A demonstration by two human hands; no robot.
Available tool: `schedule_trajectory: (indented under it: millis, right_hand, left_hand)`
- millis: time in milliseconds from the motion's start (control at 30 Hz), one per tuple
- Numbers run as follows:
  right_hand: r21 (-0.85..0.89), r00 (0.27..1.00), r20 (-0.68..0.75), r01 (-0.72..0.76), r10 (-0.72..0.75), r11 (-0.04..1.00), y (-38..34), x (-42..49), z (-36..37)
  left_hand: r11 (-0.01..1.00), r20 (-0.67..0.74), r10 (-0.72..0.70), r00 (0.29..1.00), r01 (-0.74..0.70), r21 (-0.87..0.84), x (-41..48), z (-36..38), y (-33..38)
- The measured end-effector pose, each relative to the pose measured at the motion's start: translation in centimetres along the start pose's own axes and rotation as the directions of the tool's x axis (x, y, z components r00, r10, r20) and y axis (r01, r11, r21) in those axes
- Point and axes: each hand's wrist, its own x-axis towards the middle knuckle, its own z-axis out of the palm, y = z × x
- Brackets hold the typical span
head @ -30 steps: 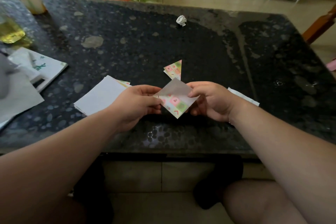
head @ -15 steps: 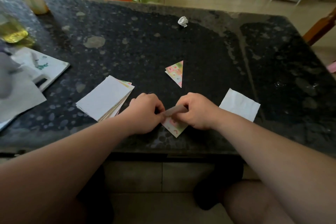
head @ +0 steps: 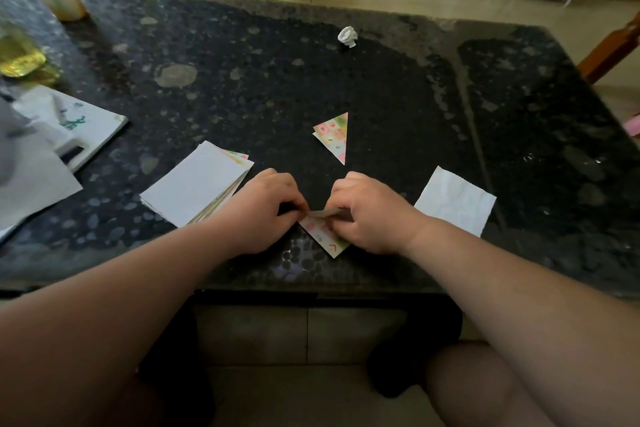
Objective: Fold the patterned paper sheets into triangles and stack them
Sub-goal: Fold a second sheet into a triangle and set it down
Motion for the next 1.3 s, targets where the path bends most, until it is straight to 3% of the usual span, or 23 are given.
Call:
schedule_trajectory:
  millis: [333, 633, 1000, 1300]
  right_hand:
    - [-0.192, 0.959, -0.195, 0.171, -0.208, 0.966, 0.4, -1.4, 1.9]
    - [-0.274, 0.934, -0.207, 0.229, -0.29, 0.934, 0.5, -2.2, 1.9]
    - [-0.366, 0.956, -0.147, 0.186, -0.255, 0.912, 0.6, -3.2, 2.0]
    - [-0.31, 0.97, -0.067, 0.204, -0.235, 0.928, 1.1, -4.1, 1.4]
  left_hand:
    - [0.987, -0.075, 0.13, 0.989, -0.122, 0.108, -1.0, 0.8, -0.5]
    - [0.964, -0.127, 0.224, 0.966, -0.2, 0.174, -1.6, 0.8, -0.7]
    - [0.938, -0.064, 0.182, 0.981, -0.154, 0.309, -2.7, 0.1, 0.2]
    - [0.846, 0.149, -0.015, 0.989, -0.067, 0.529, -4.4, 0.8, 4.2]
